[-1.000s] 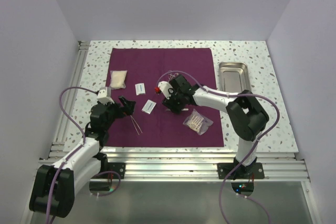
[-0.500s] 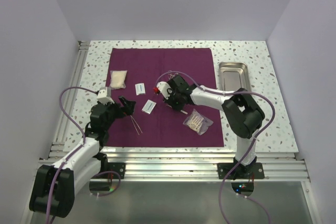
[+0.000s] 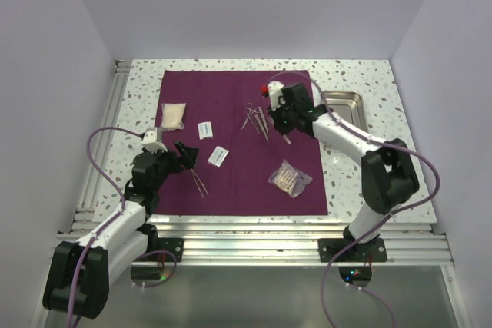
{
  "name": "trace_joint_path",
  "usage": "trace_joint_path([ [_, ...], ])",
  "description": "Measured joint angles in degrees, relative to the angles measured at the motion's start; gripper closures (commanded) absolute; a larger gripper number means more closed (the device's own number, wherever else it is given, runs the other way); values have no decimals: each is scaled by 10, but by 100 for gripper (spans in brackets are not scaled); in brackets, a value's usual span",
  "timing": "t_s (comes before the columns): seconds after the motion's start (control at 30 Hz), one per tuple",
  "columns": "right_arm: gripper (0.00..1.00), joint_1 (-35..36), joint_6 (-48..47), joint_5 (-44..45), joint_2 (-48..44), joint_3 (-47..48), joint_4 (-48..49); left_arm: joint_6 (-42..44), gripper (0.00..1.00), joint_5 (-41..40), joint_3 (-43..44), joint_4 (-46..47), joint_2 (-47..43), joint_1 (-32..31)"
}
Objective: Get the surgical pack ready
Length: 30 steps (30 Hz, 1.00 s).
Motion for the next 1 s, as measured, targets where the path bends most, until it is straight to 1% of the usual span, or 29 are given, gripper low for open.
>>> trace_joint_path([
  [0.07, 100, -41, 20, 18, -19, 12, 1, 0, 0, 0, 0, 0, 0, 0],
  [0.17, 100, -98, 48, 70, -24, 46, -5, 0, 0, 0, 0, 0, 0, 0],
  [0.33, 100, -171, 100, 131, -3, 110, -45, 0, 0, 0, 0, 0, 0, 0],
  [0.5, 100, -232, 132, 150, 35, 128, -61, 0, 0, 0, 0, 0, 0, 0],
  [0.63, 100, -259, 146, 155, 92, 142, -73, 0, 0, 0, 0, 0, 0, 0],
  [0.77, 100, -262, 154, 158, 139, 148, -77, 0, 0, 0, 0, 0, 0, 0],
  [0.93, 100, -261, 160, 164, 176, 159, -90, 0, 0, 0, 0, 0, 4, 0],
  [0.97, 98, -261, 161, 165, 182, 162, -94, 0, 0, 0, 0, 0, 4, 0],
  [1.0, 93, -261, 162, 166, 187, 165, -97, 0, 0, 0, 0, 0, 5, 0],
])
